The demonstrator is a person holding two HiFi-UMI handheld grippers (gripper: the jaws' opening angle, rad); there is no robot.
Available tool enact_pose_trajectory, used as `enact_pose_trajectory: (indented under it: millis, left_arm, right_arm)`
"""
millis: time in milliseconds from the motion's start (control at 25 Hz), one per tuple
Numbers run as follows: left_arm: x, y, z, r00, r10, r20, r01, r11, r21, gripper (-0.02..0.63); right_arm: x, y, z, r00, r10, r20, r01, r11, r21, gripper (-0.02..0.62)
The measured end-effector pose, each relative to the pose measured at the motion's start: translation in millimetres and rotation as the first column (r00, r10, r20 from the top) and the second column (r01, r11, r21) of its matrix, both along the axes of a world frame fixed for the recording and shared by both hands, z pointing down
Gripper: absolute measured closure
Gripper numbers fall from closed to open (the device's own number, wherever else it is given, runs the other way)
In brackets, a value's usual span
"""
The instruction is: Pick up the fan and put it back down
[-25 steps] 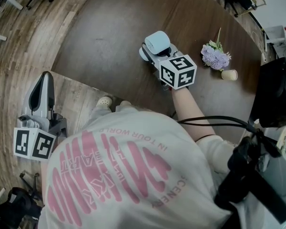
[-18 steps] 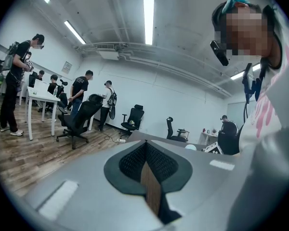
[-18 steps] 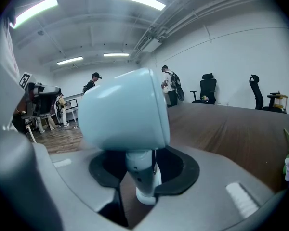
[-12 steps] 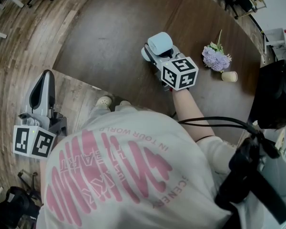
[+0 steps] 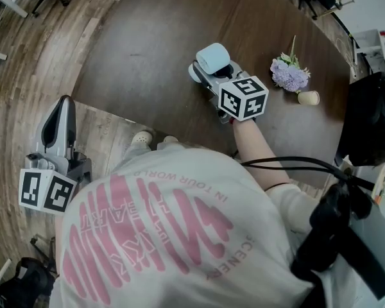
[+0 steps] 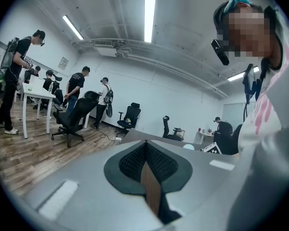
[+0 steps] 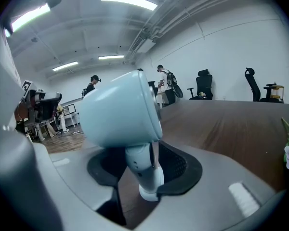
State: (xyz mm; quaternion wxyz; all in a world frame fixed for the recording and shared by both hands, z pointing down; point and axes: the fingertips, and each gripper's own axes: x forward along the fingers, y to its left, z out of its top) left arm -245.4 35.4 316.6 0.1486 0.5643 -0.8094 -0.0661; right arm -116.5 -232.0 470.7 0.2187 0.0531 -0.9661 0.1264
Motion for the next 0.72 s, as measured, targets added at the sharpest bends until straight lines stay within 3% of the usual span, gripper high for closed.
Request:
enact_pose_trajectory:
  millis: [400, 720]
  left_arm:
    - [3, -30, 0, 0.994, 0.108, -0.010, -0.108, 0.994, 0.009, 0.594]
    - [9, -62, -1, 0.970, 0.241, -0.023, -0.241, 0.970, 0.029, 0.594]
  right_arm:
    - [24, 3, -7, 1.000, 0.010, -0.015, -0.009, 0.999, 0.054, 0.440]
    - [58, 9, -16, 0.993, 0.116, 0.003, -0.116, 0.993, 0.034, 0.522]
